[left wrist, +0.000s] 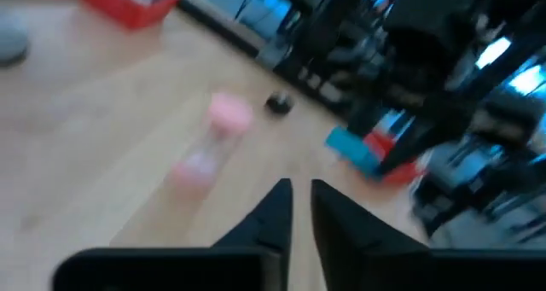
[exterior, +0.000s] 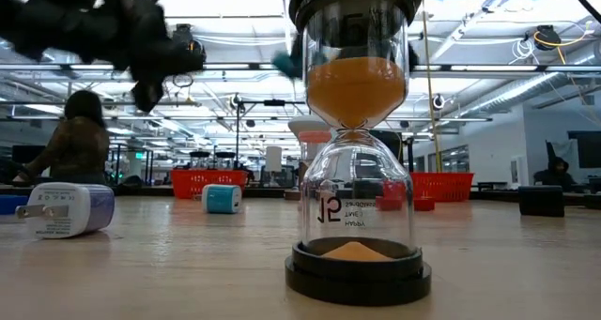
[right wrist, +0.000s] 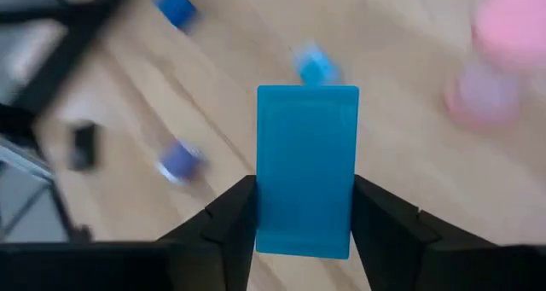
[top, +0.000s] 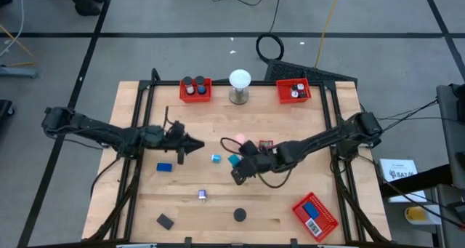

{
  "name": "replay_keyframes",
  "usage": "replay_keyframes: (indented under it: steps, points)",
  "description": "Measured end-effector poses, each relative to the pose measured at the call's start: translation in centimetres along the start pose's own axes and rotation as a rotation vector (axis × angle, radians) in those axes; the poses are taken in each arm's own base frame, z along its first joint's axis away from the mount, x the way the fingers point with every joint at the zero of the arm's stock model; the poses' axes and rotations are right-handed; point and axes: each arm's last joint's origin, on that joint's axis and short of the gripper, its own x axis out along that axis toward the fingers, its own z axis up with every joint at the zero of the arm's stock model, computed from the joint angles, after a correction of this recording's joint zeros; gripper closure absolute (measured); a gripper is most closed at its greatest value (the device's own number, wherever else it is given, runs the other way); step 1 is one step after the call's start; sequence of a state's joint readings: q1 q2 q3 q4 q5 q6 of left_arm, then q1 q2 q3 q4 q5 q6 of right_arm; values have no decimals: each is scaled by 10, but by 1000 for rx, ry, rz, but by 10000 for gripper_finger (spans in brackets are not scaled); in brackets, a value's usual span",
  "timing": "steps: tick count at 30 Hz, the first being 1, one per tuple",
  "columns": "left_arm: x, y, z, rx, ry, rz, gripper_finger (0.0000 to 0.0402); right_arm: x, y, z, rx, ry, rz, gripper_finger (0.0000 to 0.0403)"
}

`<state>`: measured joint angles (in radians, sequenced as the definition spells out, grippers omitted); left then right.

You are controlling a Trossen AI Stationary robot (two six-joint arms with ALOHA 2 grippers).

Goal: Pick & Place Office items
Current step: Put the light blue digital clock into the bottom right red bin

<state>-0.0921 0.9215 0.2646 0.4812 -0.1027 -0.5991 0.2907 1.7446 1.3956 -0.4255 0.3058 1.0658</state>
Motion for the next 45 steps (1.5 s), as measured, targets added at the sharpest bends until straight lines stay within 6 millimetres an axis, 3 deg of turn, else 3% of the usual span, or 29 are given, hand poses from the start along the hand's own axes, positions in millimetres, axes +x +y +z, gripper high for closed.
replay_keyframes:
  steps: [5, 11, 16, 24, 32, 42, 45]
  points:
    - [6, -17, 47, -28, -80, -135, 292, -21, -4, 25, -61, -231, 156, 246]
    - [9, -42, 89, 8, -216, -171, 200, -40, -33, 41, -72, -493, 434, 247]
    - [29, -53, 105, 14, -213, -168, 138, -51, -53, 43, -113, -615, 553, 244]
    - [80, -62, 119, 20, -181, -149, 94, -56, -55, 44, -197, -625, 580, 244]
    - [99, -69, 124, 39, -142, -207, 100, -58, -53, 45, -244, -646, 605, 247]
    - [99, -70, 125, 70, -132, -233, 227, -59, -52, 45, -255, -645, 630, 246]
    - [99, -71, 125, 86, -135, -235, 244, -59, -52, 45, -255, -645, 632, 244]
